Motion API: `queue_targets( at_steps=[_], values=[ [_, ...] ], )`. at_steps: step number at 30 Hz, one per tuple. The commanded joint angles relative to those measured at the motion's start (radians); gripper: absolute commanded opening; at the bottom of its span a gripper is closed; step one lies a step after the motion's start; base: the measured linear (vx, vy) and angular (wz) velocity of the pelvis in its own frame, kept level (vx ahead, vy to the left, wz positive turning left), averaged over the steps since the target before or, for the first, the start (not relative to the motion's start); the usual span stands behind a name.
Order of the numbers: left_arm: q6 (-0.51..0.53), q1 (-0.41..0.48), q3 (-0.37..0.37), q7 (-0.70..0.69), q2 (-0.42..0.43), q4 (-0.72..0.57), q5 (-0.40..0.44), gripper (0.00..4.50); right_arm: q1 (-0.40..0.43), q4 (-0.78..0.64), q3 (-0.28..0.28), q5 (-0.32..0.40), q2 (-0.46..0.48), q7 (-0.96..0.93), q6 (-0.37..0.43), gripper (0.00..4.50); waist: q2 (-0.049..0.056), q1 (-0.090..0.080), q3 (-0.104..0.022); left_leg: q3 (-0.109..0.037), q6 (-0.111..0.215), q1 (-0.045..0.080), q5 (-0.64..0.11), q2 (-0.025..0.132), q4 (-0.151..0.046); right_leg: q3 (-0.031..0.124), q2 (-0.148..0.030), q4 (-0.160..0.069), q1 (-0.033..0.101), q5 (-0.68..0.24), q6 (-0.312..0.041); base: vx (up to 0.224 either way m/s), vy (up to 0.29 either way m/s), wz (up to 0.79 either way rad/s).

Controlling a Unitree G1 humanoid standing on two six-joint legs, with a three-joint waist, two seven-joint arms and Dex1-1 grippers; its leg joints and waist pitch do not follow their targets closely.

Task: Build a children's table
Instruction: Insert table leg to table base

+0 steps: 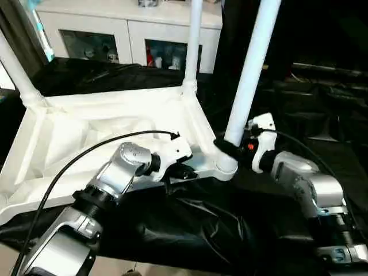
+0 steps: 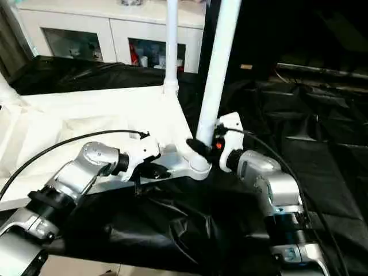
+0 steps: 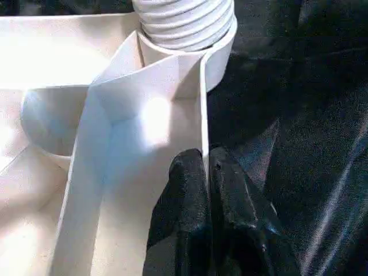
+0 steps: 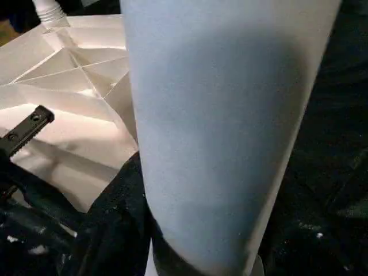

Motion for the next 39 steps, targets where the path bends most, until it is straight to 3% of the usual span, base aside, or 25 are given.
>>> queue_targets(
  at_steps=[1, 5, 6, 8, 17, 24, 25, 28, 30, 35, 38, 39],
  values=[
    [-0.007, 0.008, -0.006, -0.017, 0.013, -0.018, 0.011, 0.00, -0.008, -0.004, 0.011, -0.004, -0.018, 0.020, 0.024, 1.93, -0.008, 0.004, -0.065, 0.011, 0.007, 0.004, -0.184, -0.004, -0.067, 0.030, -0.046, -0.071, 0.059, -0.250, -0.163, 0.000, 0.000, 0.00],
    [-0.011, 0.008, -0.007, -0.017, 0.017, -0.016, 0.013, 0.00, -0.002, 0.003, 0.040, -0.016, -0.043, 0.055, 0.023, 1.93, -0.008, 0.005, -0.064, 0.012, 0.008, 0.004, -0.193, -0.004, -0.066, 0.030, -0.046, -0.073, 0.058, -0.264, -0.159, 0.000, 0.000, 0.00],
    [-0.013, 0.008, -0.006, -0.019, 0.017, -0.016, 0.012, 0.00, -0.004, 0.014, 0.033, -0.019, -0.035, 0.048, 0.013, 1.93, 0.000, 0.006, -0.065, 0.010, 0.005, 0.005, -0.191, -0.004, -0.067, 0.030, -0.047, -0.071, 0.057, -0.264, -0.159, 0.000, 0.000, 0.00],
    [-0.014, 0.006, -0.004, -0.022, 0.017, -0.015, 0.009, 0.00, -0.009, 0.035, 0.022, -0.024, -0.021, 0.033, -0.005, 1.93, -0.004, 0.005, -0.066, 0.011, 0.002, 0.004, -0.191, -0.005, -0.066, 0.030, -0.046, -0.072, 0.057, -0.254, -0.162, 0.000, 0.000, 0.00],
    [-0.013, 0.007, -0.001, -0.024, 0.015, -0.020, 0.005, 0.00, 0.016, 0.080, -0.038, 0.025, 0.024, 0.015, -0.031, 1.93, -0.005, 0.004, -0.065, 0.010, 0.001, 0.005, -0.205, -0.004, -0.068, 0.029, -0.046, -0.073, 0.057, -0.268, -0.163, 0.000, 0.000, 0.00],
    [-0.017, 0.009, 0.006, -0.017, 0.018, -0.019, 0.004, 0.00, 0.128, 0.092, -0.115, 0.076, 0.095, -0.006, -0.091, 1.91, -0.001, 0.005, -0.064, 0.009, 0.003, 0.005, -0.226, -0.003, -0.071, 0.028, -0.047, -0.076, 0.055, -0.275, -0.168, 0.000, 0.000, 0.00],
    [-0.018, 0.008, 0.006, -0.016, 0.017, -0.017, 0.004, 0.00, 0.149, 0.093, -0.122, 0.078, 0.109, -0.012, -0.111, 1.91, 0.004, 0.006, -0.064, 0.009, 0.002, 0.006, -0.232, -0.003, -0.071, 0.029, -0.048, -0.077, 0.053, -0.282, -0.167, 0.000, 0.000, 0.00],
    [-0.021, 0.003, 0.007, -0.014, 0.014, -0.010, 0.005, 0.00, 0.193, 0.104, -0.143, 0.090, 0.142, -0.030, -0.158, 1.91, 0.001, 0.005, -0.062, 0.008, -0.001, 0.007, -0.260, -0.002, -0.074, 0.028, -0.048, -0.082, 0.052, -0.319, -0.158, 0.000, 0.000, 0.00],
    [-0.023, -0.002, 0.008, -0.013, 0.013, -0.006, 0.006, 0.00, 0.215, 0.110, -0.153, 0.093, 0.160, -0.037, -0.190, 1.91, 0.009, 0.004, -0.061, 0.005, -0.007, 0.008, -0.282, -0.002, -0.077, 0.028, -0.047, -0.083, 0.050, -0.325, -0.158, 0.000, 0.000, 0.00],
    [-0.029, -0.007, 0.010, -0.007, 0.012, 0.003, 0.009, 0.00, 0.238, 0.109, -0.140, 0.069, 0.166, -0.033, -0.244, 1.91, 0.009, 0.003, -0.060, 0.005, -0.008, 0.009, -0.304, -0.003, -0.079, 0.028, -0.047, -0.087, 0.050, -0.340, -0.156, 0.000, 0.000, 0.00],
    [-0.037, -0.013, 0.011, -0.001, 0.010, 0.016, 0.014, 0.00, 0.273, 0.096, -0.035, -0.050, 0.133, -0.008, -0.366, 1.91, 0.008, 0.001, -0.058, 0.005, -0.010, 0.009, -0.312, -0.004, -0.080, 0.029, -0.045, -0.088, 0.051, -0.347, -0.148, 0.000, 0.000, 0.00],
    [-0.037, -0.013, 0.011, -0.001, 0.010, 0.016, 0.014, 0.00, 0.273, 0.096, -0.035, -0.050, 0.133, -0.008, -0.366, 1.91, 0.009, 0.001, -0.057, 0.005, -0.008, 0.011, -0.324, -0.004, -0.080, 0.029, -0.046, -0.091, 0.049, -0.369, -0.143, 0.000, 0.000, 0.00]
  ],
)
